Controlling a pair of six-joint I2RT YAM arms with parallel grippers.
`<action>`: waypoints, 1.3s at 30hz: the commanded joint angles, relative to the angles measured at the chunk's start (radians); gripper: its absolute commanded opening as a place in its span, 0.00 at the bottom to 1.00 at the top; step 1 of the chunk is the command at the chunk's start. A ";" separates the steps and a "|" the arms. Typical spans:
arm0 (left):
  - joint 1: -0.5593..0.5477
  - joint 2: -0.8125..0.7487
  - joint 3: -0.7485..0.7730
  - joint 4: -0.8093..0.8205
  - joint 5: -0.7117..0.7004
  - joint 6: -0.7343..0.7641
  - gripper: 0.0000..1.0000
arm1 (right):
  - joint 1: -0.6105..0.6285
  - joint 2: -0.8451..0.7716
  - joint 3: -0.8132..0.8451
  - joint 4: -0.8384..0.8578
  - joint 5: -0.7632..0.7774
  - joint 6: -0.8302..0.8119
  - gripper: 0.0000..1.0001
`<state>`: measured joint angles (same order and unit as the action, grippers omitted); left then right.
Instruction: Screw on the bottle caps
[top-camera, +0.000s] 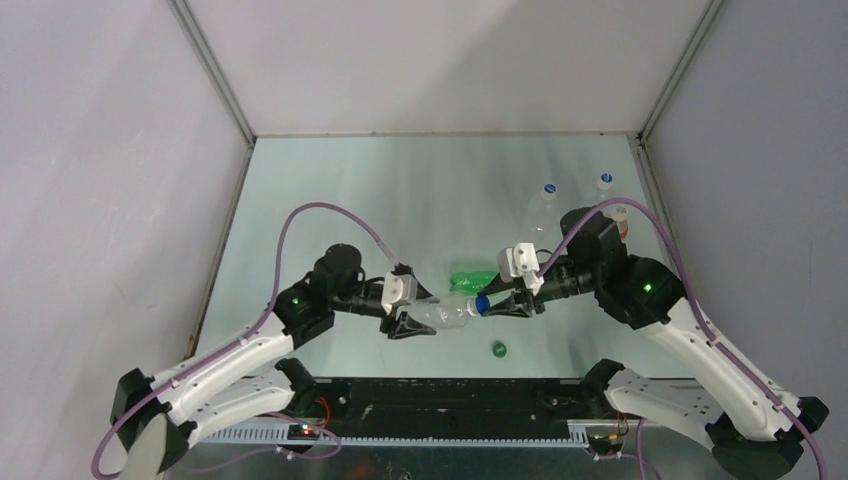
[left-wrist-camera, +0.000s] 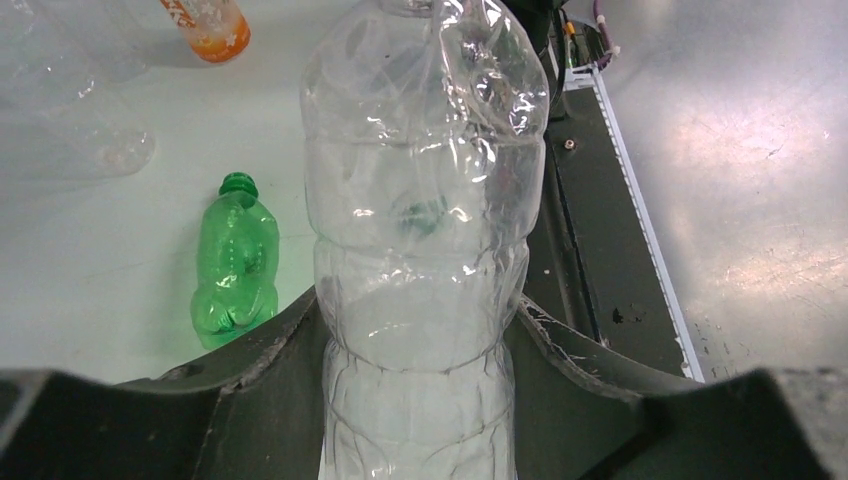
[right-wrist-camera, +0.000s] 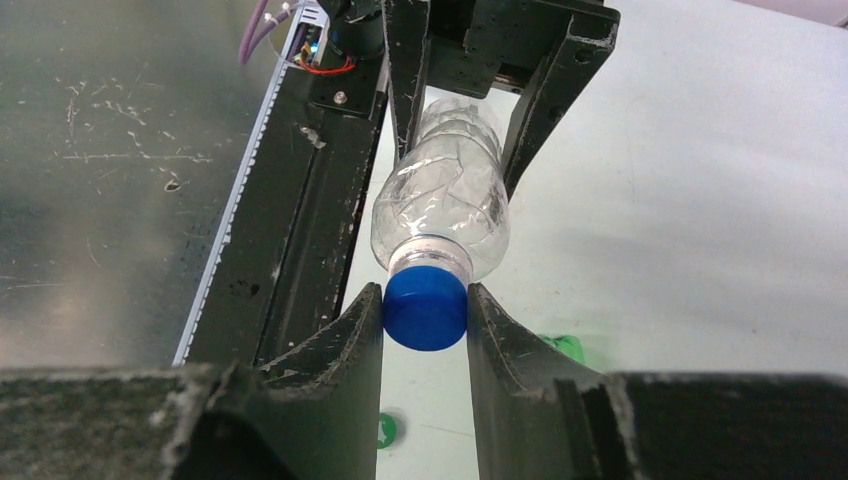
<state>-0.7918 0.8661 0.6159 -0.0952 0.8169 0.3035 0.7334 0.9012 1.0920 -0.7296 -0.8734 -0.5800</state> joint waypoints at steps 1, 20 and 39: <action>0.018 0.009 0.053 0.154 0.017 -0.032 0.00 | 0.007 0.022 0.011 -0.047 -0.054 -0.014 0.00; 0.000 0.030 0.044 0.373 -0.154 -0.031 0.00 | 0.006 0.135 0.012 0.025 -0.002 0.225 0.00; -0.238 0.069 -0.003 0.649 -0.807 0.166 0.00 | 0.029 0.179 0.012 -0.011 0.745 1.253 0.00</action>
<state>-0.9623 0.9432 0.5514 0.1291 0.1226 0.4267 0.7334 1.0481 1.1255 -0.6159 -0.3286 0.3992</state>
